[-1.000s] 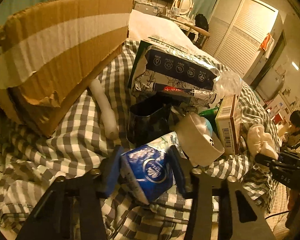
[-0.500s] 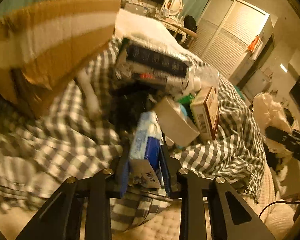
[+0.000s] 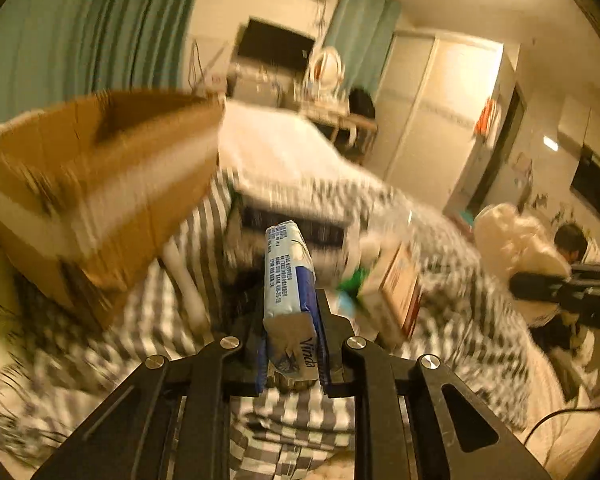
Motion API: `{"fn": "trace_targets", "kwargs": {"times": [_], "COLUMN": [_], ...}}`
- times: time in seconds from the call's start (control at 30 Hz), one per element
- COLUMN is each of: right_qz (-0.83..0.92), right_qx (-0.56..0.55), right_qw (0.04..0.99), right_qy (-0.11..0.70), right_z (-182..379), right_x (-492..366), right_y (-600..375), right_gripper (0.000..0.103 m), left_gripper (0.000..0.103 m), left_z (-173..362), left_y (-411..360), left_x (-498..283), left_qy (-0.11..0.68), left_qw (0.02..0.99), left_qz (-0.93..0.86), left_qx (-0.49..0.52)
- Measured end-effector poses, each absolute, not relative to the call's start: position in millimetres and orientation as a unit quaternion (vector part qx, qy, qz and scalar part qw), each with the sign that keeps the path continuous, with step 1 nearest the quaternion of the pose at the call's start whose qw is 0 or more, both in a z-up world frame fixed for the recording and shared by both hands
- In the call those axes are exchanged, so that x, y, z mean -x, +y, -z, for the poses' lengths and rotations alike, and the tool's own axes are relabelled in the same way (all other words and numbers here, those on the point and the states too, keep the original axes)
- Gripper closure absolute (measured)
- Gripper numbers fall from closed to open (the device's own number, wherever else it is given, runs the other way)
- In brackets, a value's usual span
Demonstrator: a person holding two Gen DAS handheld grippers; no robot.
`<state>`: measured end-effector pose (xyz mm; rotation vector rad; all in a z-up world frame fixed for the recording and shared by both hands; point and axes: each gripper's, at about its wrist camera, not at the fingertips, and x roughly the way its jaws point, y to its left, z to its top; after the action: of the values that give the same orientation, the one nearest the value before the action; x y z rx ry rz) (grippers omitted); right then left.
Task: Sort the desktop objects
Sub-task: 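Carry tissue pack and lace cloth to the cardboard box and release both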
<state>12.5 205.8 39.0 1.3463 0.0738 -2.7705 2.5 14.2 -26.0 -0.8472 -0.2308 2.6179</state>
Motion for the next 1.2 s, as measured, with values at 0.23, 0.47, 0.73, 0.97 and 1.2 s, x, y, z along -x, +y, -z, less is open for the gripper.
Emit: {"fn": "trace_targets", "kwargs": {"times": [0.23,0.47,0.73,0.97,1.2], "right_qz": [0.914,0.918,0.9,0.88,0.881], "right_qx": [-0.39,-0.357,-0.363,-0.391,-0.372], "right_qw": [0.108,0.171,0.228,0.246,0.237], "right_qy": [0.01,-0.036,-0.077,-0.112,-0.168], "right_z": [-93.9,-125.4,-113.3,-72.3,-67.6], "right_x": [-4.3,30.2,92.0,157.7,181.5], "right_y": [168.8,126.6,69.5,29.7,29.2], "right_gripper": [0.083,0.083,0.083,0.083,0.029], "left_gripper": [0.084,0.084,0.084,0.084,0.006], "left_z": [-62.8,-118.8,-97.2,-39.7,-34.8], "left_y": [-18.4,-76.2,-129.9,-158.9,-147.8], "left_x": [8.1,45.2,89.4,123.7,118.8], "left_qy": [-0.066,-0.112,-0.116,-0.114,-0.086], "left_qw": [0.162,0.11,0.053,0.042,0.023], "left_qz": [-0.958,-0.968,-0.967,-0.957,-0.961], "left_qx": [0.226,0.197,0.221,0.263,0.26]}}
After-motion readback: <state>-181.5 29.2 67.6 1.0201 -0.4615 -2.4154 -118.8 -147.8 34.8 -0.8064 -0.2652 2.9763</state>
